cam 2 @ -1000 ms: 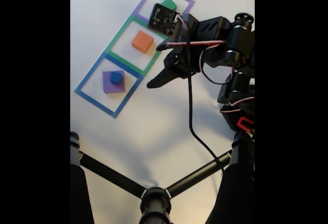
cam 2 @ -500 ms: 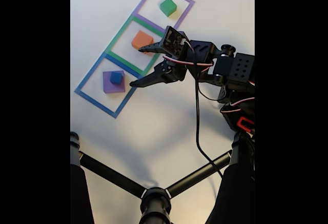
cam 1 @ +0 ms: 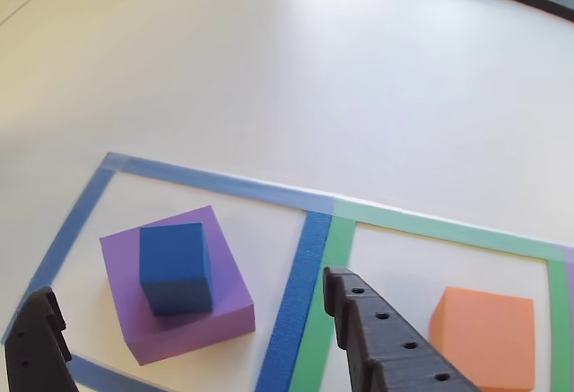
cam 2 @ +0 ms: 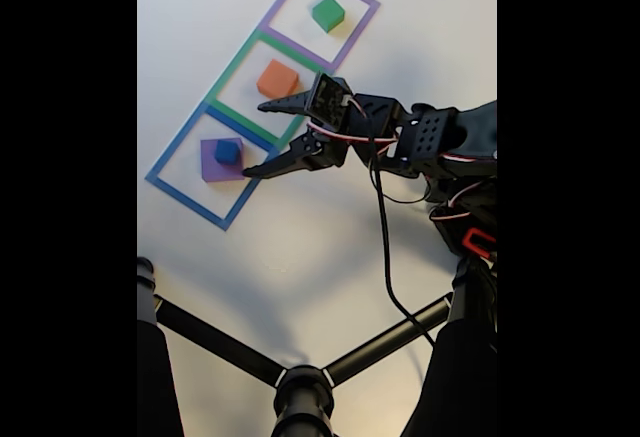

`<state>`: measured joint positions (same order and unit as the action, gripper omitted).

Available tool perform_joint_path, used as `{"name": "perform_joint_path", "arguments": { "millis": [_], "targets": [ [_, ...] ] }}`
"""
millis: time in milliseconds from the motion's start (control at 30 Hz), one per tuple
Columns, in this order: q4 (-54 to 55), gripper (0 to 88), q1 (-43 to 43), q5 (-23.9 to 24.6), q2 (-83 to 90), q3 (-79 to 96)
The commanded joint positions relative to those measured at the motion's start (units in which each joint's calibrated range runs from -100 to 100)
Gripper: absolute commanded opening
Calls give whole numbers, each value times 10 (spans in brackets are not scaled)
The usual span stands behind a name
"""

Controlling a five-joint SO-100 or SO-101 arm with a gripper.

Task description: Tower of hanoi

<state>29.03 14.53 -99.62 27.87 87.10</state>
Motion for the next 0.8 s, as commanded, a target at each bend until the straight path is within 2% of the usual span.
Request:
{"name": "perform_joint_path", "arguments": {
  "millis": [0,467,767],
  "targets": [
    [76,350,18,-4,-69,-42],
    [225,335,47,-4,-274,-110],
    [244,341,55,-4,-322,-138]
  ]
}}
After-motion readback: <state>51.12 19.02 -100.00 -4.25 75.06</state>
